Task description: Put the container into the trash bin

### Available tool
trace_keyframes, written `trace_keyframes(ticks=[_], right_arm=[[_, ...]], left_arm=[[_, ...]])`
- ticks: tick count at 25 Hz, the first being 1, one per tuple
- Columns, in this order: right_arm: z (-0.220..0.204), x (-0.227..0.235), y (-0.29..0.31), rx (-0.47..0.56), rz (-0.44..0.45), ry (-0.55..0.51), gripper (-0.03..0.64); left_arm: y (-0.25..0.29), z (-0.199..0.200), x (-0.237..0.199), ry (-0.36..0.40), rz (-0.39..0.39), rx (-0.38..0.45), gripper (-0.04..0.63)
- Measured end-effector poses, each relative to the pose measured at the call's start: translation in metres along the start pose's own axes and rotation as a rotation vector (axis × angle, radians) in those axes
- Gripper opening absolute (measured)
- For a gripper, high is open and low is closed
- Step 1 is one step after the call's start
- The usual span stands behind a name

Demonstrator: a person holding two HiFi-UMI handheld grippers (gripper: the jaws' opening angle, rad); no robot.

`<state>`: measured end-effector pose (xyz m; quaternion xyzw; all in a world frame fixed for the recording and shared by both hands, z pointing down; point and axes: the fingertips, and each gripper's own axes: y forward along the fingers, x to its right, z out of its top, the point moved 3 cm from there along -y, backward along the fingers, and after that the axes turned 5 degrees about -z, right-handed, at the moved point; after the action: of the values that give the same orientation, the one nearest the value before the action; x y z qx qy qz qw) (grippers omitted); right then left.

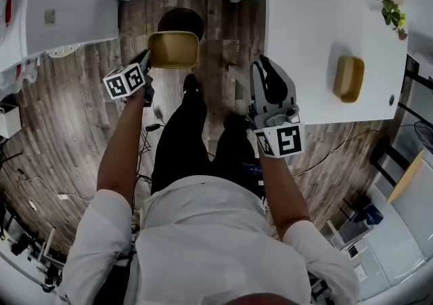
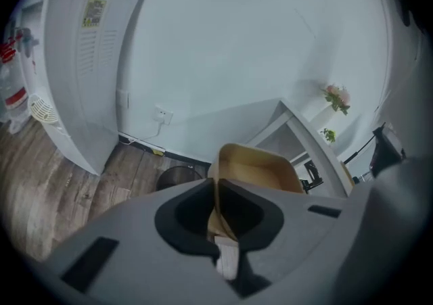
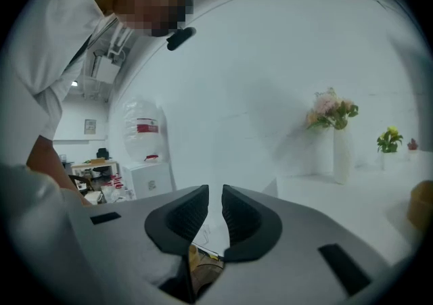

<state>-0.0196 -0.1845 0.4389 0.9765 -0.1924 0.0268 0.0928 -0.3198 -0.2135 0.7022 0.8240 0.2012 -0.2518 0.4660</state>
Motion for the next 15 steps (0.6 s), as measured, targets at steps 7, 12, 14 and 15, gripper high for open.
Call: trace_keyframes(ticks=[7,12,14,15], right_arm=[[-0.067,-0.031,0.055,-0.015,-0.016,0.032,0.081],[-0.1,-0.038,0.077,-0.011,-0.042,0.03,0.081],[-0.116,-0.04,0.084,-0.026,-0.038,0.035,0.081],[-0.124,-0.04,0.088,-0.033,-0.037,0.037,0.081]], left_arm=[[0.068,-0.026,-0.063,-0.04,0.041,-0.026,0.026],[0.114,-0.054,-0.105,-0.08,0.079,-0.043,0.026],[0.128,-0.062,-0.121,-0.069,0.102,-0.045,0.026],[0.135,-0.063,-0.129,-0.056,0.112,-0.041,0.026]])
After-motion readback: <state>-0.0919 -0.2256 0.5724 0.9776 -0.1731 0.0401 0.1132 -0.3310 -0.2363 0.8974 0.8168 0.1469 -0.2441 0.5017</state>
